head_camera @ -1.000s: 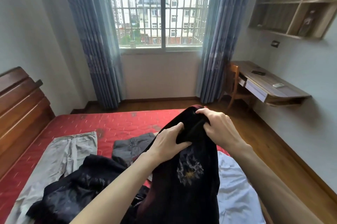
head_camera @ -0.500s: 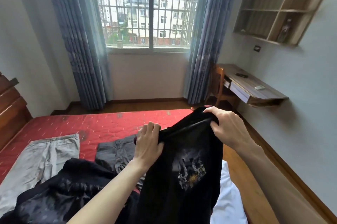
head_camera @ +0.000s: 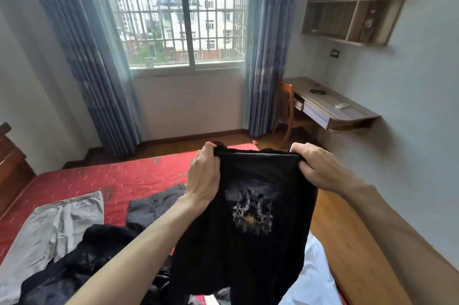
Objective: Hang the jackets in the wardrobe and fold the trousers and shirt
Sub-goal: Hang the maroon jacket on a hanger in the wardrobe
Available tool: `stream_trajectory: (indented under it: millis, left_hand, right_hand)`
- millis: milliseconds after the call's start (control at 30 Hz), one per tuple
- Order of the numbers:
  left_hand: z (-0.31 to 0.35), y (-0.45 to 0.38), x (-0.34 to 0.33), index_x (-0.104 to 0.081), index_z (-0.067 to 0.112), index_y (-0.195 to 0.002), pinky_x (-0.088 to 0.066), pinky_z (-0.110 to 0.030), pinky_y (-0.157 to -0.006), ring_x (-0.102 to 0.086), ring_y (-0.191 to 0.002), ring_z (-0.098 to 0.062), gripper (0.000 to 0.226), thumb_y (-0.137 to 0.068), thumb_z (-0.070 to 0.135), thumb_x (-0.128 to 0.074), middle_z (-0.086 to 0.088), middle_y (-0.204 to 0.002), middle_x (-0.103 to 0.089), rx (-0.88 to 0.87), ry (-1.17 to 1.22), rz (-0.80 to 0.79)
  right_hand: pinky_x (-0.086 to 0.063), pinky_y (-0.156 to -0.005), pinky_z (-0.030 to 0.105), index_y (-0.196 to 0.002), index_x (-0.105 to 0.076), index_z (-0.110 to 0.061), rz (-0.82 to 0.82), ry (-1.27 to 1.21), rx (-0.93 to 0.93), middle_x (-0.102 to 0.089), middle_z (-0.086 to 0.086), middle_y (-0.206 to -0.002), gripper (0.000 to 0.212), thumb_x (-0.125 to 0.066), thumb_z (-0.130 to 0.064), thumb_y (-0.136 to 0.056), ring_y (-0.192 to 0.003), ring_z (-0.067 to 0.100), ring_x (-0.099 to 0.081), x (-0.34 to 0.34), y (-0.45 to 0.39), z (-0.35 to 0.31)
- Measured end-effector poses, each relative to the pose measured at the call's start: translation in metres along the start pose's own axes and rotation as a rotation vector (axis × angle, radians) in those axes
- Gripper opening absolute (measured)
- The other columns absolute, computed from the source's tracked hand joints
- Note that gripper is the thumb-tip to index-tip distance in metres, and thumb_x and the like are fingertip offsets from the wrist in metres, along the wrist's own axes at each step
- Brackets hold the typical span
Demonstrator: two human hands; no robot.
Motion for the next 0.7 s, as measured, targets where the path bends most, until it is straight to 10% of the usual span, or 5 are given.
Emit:
stream_trajectory:
  millis: [300,700]
  left_hand:
    - [0.023,-0.033,0.026,-0.060,0.005,-0.096,-0.049,-0.046,-0.077,-0.066,-0.078,-0.037,0.024,-0.095,0.026,-0.071,-0.010,-0.083,-0.069,-0.481,-0.433,-0.046]
    - [0.015,-0.049,0.000,-0.040,0.034,-0.073,-0.034,-0.033,-0.058,-0.046,-0.052,-0.010,0.043,-0.092,0.072,-0.047,0.011,-0.054,-0.048,-0.512,-0.079,-0.315]
  right_hand:
    - [-0.055,-0.086,0.045,-0.110,-0.062,-0.033,0.048,0.033,-0.046,-0.068,-0.011,-0.103,0.023,-0.055,-0.025,-0.090,-0.098,0.013,-0.063,0.037,0.017,0.050]
    - [-0.042,-0.064,0.028,-0.083,-0.056,-0.028,0.179,-0.322,-0.244,-0.058,-0.006,-0.072,0.022,-0.039,-0.042,-0.082,-0.069,0.010,-0.055,0.034,0.068,0.014]
Point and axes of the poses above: each hand's wrist, its own y-axis away from the middle knuckle, its own x-axis out of the back of the hand, z = x × y, the point moved 1 cm from there along -y, towards the middle knuckle
